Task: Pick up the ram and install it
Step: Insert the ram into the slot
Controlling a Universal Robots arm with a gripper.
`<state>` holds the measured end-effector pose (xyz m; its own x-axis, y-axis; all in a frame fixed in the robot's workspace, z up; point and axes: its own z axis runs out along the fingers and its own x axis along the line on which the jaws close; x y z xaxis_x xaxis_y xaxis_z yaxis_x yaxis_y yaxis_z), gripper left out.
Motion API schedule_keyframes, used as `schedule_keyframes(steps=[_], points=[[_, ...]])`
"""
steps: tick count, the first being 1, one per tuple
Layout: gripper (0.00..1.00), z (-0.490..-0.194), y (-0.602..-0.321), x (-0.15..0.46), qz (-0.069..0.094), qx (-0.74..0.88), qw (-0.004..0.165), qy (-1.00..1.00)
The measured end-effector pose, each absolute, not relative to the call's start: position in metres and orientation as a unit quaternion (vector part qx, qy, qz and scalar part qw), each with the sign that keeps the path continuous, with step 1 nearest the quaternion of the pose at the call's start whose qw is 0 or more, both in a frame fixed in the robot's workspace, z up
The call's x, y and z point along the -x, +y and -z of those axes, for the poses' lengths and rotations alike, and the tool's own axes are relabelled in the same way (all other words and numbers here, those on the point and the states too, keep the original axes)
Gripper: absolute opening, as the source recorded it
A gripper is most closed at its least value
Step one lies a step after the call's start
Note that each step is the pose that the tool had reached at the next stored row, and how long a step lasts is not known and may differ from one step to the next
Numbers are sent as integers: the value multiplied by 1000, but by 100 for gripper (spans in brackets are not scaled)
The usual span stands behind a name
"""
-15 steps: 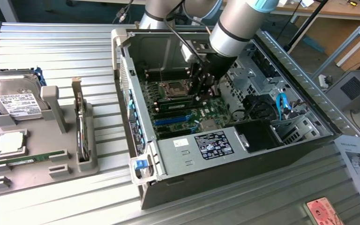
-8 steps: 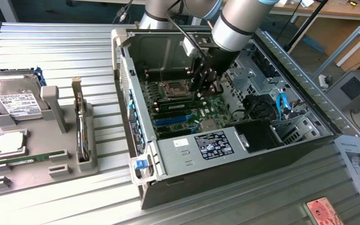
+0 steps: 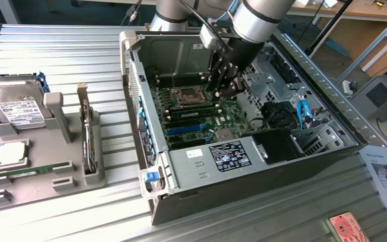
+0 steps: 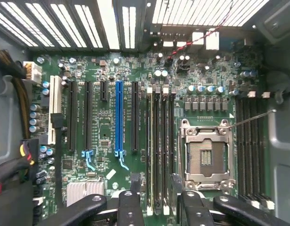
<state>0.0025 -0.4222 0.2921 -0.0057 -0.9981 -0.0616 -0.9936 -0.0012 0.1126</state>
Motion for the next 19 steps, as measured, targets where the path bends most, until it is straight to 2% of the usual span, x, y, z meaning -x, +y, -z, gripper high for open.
schedule_keyframes(steps=[11, 19], points=[[38, -319, -422, -2, 60, -705, 19, -707], [38, -319, -421, 6, 44, -706, 4, -707]])
